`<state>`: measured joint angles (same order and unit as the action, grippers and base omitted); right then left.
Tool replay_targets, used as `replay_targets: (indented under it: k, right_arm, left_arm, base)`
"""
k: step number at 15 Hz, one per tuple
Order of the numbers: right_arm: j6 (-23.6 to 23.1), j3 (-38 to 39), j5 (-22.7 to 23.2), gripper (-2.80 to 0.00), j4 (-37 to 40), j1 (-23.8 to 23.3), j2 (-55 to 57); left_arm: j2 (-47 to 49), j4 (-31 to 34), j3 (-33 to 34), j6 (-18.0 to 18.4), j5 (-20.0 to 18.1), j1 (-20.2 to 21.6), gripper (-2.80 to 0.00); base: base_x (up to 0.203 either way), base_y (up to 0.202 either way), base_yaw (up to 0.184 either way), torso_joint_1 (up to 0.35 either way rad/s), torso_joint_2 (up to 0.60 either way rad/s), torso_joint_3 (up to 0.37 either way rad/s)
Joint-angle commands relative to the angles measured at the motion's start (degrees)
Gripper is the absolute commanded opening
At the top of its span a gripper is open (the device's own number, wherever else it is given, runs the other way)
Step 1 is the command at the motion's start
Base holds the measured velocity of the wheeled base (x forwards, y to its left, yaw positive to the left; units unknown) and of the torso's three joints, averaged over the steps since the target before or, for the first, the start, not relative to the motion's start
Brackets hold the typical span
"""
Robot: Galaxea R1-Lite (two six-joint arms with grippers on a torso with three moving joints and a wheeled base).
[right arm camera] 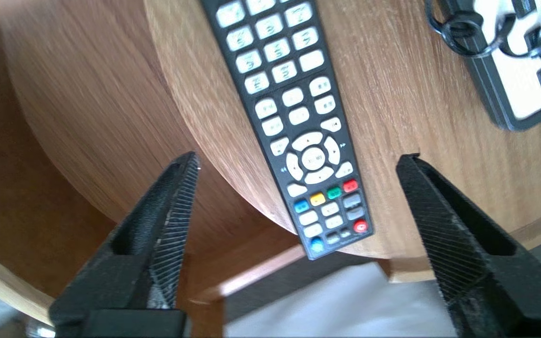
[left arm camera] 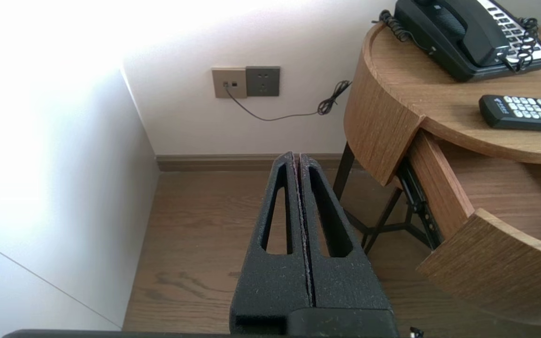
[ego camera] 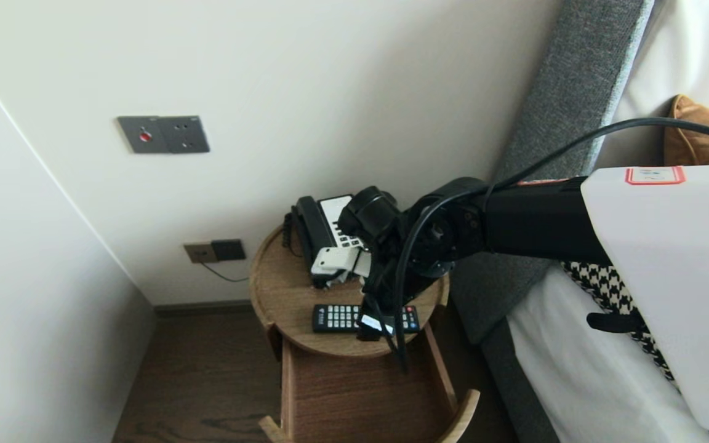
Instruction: Put the remote controls on the table in the drawer one by one
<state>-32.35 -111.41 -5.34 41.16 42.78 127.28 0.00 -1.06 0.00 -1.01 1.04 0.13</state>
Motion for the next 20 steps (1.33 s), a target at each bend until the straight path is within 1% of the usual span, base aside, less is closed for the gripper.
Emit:
replay_targets:
  k: [1, 3, 4, 5, 6, 8, 10, 12, 17, 20]
  right_arm:
    - [-3.34, 0.37, -0.02, 0.00, 0.24, -0.22, 0.12]
    - [-7.20, -0.49, 0.02, 0.00, 0.13, -1.13, 0.47]
    - [-8.08, -0.67, 0.09, 0.00, -0.09, -1.29, 0.91]
    - [-8.17, -0.74, 0.59, 0.00, 0.15, -1.46, 1.26]
    - [-8.10, -0.74, 2.04, 0.00, 0.21, -1.91, 1.38]
    - [-6.98, -0.65, 6.90, 0.00, 0.35, -2.59, 1.72]
    - [-5.12, -0.74, 9.66, 0.00, -0.36, -3.44, 2.80]
    - [-4.97, -0.78, 13.08, 0.00, -0.71, -4.06, 2.94]
    - [-5.46, -0.83, 14.03, 0.00, -5.03, -5.46, 4.38]
    - [-5.79, -0.83, 14.13, 0.00, -4.95, -6.13, 4.61]
  left_arm:
    - [-0.26, 0.00, 0.09, -0.04, 0.02, 0.04, -2.80]
    - [-0.26, 0.00, 0.09, -0.04, 0.02, 0.04, -2.80]
    - [-0.26, 0.00, 0.09, -0.04, 0.02, 0.04, -2.80]
    - [-0.26, 0.00, 0.09, -0.04, 0.02, 0.04, -2.80]
    - [-0.26, 0.00, 0.09, -0.04, 0.02, 0.04, -2.80]
    - [-0.26, 0.00, 0.02, -0.04, 0.02, 0.04, -2.80]
    - [-0.26, 0.00, 0.00, -0.04, 0.02, 0.04, -2.80]
    - [-0.26, 0.09, 0.00, -0.04, 0.02, 0.04, -2.80]
    - [-0.26, 0.02, 0.00, -0.04, 0.02, 0.04, -2.80]
    - [-0.26, 0.00, 0.00, -0.04, -0.06, 0.04, -2.80]
  base:
    - [0.000, 0.000, 0.000, 0.000, 0.00, 0.000]
    - [0.000, 0.000, 0.000, 0.000, 0.00, 0.000]
    - [0.000, 0.000, 0.000, 0.000, 0.00, 0.000]
    - [0.000, 0.000, 0.000, 0.000, 0.00, 0.000]
    - [0.000, 0.000, 0.000, 0.000, 0.00, 0.000]
    - [0.000, 0.000, 0.000, 0.000, 0.00, 0.000]
    - [0.000, 0.000, 0.000, 0.000, 0.00, 0.000]
    - [0.000, 0.000, 0.000, 0.000, 0.00, 0.000]
    - [0.000, 0.000, 0.000, 0.000, 0.00, 0.000]
    - [0.000, 0.000, 0.000, 0.000, 0.00, 0.000]
